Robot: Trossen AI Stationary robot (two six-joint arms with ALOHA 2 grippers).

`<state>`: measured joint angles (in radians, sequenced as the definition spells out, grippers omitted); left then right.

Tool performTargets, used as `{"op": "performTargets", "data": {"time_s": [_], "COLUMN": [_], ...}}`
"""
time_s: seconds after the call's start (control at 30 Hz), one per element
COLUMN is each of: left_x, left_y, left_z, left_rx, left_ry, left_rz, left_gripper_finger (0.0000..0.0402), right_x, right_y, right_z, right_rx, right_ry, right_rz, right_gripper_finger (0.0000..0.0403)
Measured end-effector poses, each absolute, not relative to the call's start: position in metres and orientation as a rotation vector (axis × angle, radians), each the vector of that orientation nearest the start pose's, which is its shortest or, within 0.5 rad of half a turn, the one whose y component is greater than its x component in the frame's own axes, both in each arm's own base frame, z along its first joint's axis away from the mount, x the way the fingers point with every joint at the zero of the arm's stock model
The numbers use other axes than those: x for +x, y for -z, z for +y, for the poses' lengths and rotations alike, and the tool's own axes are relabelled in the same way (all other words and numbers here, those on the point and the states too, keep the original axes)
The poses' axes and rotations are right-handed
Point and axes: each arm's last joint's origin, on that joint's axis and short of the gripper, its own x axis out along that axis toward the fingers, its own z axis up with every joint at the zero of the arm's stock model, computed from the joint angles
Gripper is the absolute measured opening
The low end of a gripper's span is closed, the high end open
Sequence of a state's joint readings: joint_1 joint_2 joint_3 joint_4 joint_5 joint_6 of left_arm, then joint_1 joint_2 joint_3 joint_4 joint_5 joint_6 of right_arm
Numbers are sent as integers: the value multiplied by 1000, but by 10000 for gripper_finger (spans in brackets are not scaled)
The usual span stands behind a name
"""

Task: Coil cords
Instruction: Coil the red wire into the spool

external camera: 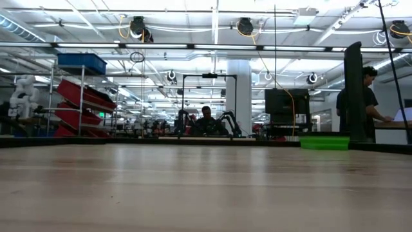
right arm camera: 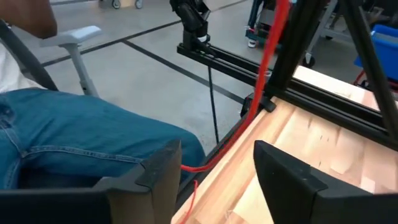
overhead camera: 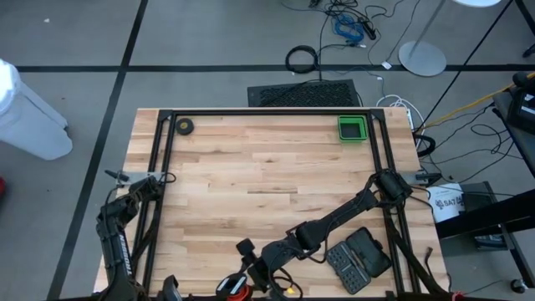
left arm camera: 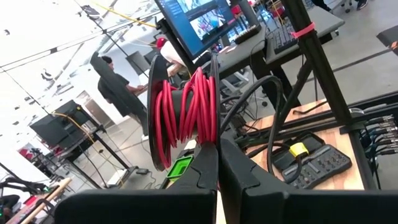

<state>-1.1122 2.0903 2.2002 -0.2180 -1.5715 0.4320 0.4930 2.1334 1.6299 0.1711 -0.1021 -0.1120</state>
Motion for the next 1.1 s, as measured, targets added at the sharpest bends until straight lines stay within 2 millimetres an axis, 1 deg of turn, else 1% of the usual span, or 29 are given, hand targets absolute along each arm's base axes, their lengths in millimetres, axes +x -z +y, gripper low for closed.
{"op": "performTargets", "data": {"time_s": [0.13,0.23,0.33,0.47,0.53,0.7,0.77,0.9,1.0,1.1], "left_x": [228,228,228,228,228,228,228,226,223,220], "left_y": [-412,-412,-412,-412,-412,-412,-412,-412,-412,-412], "left_z": [-395,-395,-395,-395,-395,-395,-395,-397,-398,-400], "left_rx": [531,531,531,530,530,530,530,528,528,525], "left_ry": [-448,-448,-448,-448,-448,-448,-448,-443,-437,-429], "left_rz": [124,124,124,124,124,124,124,122,120,117], "left_gripper_finger": [2,2,2,2,2,2,2,2,2,2], "right_x": [435,436,436,437,438,437,434,422,406,387], "right_y": [-230,-230,-230,-230,-230,-228,-230,-250,-268,-284], "right_z": [237,236,235,233,232,231,229,224,221,222], "right_rx": [-163,-166,-171,-173,-173,-178,-187,-210,-231,-244], "right_ry": [-624,-638,-636,-633,-631,-628,-622,-573,-533,-489], "right_rz": [300,298,296,296,296,325,353,408,463,531], "right_gripper_finger": [160,128,88,26,7,3,2,1,1,1]}}
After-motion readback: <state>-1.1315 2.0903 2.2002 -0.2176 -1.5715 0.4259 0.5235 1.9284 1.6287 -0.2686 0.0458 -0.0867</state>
